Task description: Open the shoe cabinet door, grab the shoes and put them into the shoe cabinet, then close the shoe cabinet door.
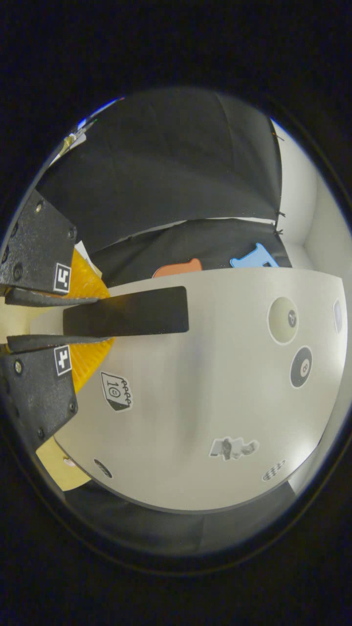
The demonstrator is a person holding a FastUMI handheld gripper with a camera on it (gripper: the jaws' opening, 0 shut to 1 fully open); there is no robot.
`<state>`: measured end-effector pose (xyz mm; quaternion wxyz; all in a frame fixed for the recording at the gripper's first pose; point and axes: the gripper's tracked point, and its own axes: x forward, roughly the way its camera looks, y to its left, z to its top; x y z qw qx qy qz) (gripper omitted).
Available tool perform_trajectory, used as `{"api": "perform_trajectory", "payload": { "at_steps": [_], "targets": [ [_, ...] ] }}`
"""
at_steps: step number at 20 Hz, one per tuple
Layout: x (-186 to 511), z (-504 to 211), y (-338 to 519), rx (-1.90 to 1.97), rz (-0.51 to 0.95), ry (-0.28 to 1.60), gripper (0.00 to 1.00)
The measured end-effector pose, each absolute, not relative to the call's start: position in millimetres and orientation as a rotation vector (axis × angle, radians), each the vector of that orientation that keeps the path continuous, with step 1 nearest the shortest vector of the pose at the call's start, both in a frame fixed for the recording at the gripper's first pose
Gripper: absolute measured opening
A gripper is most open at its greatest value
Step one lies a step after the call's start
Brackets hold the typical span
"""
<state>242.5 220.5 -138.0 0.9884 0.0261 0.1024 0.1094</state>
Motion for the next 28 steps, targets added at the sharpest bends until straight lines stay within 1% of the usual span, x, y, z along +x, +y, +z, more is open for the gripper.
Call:
{"api": "perform_trajectory", "payload": {
  "at_steps": [11,19,24,28],
  "targets": [
    [183,-134,195,0.061,0.307,0.202,0.24],
    [151,-133,160,0.075,0.330,0.201,0.24],
    [132,-132,131,0.059,0.295,0.198,0.24],
    [123,-131,105,0.027,0.245,0.186,0.18]
  ]
}}
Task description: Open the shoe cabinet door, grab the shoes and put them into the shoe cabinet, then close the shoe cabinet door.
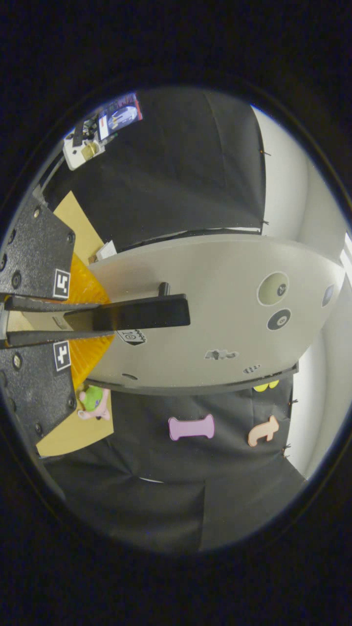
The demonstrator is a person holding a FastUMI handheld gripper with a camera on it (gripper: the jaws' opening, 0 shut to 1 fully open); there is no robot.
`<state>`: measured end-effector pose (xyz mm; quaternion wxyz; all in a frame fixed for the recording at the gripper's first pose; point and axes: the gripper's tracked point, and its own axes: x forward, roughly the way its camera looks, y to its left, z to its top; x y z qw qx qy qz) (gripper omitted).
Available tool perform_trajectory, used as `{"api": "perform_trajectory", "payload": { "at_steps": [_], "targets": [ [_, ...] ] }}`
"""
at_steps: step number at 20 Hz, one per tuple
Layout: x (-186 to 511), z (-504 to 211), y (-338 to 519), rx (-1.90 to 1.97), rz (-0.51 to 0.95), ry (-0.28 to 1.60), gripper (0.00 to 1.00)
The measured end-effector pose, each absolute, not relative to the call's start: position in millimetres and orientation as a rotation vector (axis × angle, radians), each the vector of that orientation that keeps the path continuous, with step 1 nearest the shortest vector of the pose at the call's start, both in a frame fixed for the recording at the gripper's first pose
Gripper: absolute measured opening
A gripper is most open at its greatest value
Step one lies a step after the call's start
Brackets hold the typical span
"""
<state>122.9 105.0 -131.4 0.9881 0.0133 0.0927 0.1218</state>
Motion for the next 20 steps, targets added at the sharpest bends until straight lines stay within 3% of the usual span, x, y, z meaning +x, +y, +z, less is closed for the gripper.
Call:
{"api": "perform_trajectory", "payload": {
  "at_steps": [8,20],
  "targets": [
    [121,-131,56,0.027,0.096,0.183,0.04],
    [120,-129,38,0.089,0.058,0.184,0.04]
  ]
}}
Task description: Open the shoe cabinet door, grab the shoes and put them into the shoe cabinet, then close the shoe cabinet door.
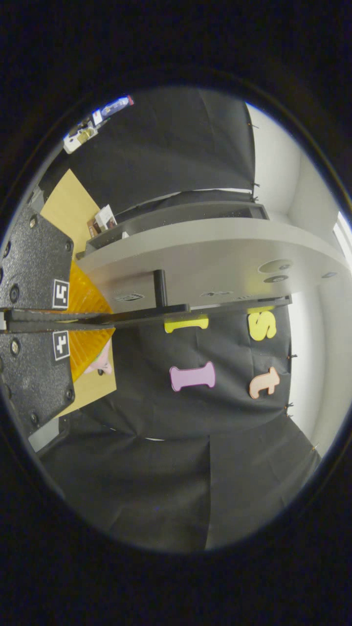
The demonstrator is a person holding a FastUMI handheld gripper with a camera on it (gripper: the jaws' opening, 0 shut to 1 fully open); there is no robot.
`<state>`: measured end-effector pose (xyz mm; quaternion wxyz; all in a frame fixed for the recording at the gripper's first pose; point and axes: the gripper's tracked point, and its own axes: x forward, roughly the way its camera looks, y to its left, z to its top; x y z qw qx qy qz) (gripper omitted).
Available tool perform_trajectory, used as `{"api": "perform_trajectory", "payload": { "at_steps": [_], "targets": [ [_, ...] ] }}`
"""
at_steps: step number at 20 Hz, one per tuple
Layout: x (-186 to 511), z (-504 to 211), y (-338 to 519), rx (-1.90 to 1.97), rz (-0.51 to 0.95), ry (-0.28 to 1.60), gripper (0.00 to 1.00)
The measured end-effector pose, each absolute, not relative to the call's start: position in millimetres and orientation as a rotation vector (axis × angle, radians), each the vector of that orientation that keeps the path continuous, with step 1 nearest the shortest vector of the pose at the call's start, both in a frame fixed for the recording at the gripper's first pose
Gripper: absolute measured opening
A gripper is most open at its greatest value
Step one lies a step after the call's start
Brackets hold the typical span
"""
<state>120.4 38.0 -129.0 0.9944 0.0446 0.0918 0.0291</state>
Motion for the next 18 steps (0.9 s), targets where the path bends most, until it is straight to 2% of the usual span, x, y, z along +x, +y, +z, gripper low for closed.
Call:
{"api": "perform_trajectory", "payload": {
  "at_steps": [7,12,13,18],
  "targets": [
    [103,-143,35,0.052,-0.049,0.177,0.04],
    [51,-168,42,-0.016,-0.125,0.190,0.04],
    [38,-177,51,-0.024,-0.128,0.194,0.07],
    [6,-225,97,-0.039,-0.121,0.237,0.71]
  ]
}}
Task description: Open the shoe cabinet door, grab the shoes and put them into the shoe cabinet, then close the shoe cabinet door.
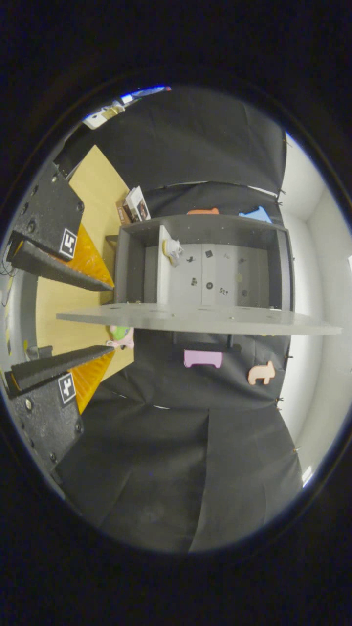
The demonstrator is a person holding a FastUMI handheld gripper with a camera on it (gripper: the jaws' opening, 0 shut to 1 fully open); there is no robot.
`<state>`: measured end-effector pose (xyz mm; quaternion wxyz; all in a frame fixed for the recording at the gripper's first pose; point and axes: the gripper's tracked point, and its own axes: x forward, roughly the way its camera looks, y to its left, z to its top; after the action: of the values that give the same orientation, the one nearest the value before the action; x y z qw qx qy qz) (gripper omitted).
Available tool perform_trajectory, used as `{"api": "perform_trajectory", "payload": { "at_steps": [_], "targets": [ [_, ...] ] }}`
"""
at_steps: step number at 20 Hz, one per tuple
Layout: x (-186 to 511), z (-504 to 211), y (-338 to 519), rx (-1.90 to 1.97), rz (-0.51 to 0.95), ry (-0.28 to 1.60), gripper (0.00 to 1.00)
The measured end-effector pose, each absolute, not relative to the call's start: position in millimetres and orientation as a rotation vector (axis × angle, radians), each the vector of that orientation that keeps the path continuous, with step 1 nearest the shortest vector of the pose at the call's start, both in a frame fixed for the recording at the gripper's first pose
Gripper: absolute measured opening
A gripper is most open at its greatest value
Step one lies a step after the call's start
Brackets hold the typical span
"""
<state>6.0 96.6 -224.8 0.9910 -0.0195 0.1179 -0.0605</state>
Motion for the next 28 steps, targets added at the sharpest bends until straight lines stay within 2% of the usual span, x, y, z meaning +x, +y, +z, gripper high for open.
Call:
{"api": "perform_trajectory", "payload": {
  "at_steps": [3,6,16,23,28],
  "targets": [
    [3,-264,137,-0.036,-0.090,0.282,0.76],
    [13,-310,181,-0.042,-0.026,0.341,0.95],
    [110,-456,285,0.021,0.126,0.526,0.96],
    [202,-533,295,0.055,0.057,0.624,0.96],
    [235,-560,291,0.099,0.034,0.684,0.93]
  ]
}}
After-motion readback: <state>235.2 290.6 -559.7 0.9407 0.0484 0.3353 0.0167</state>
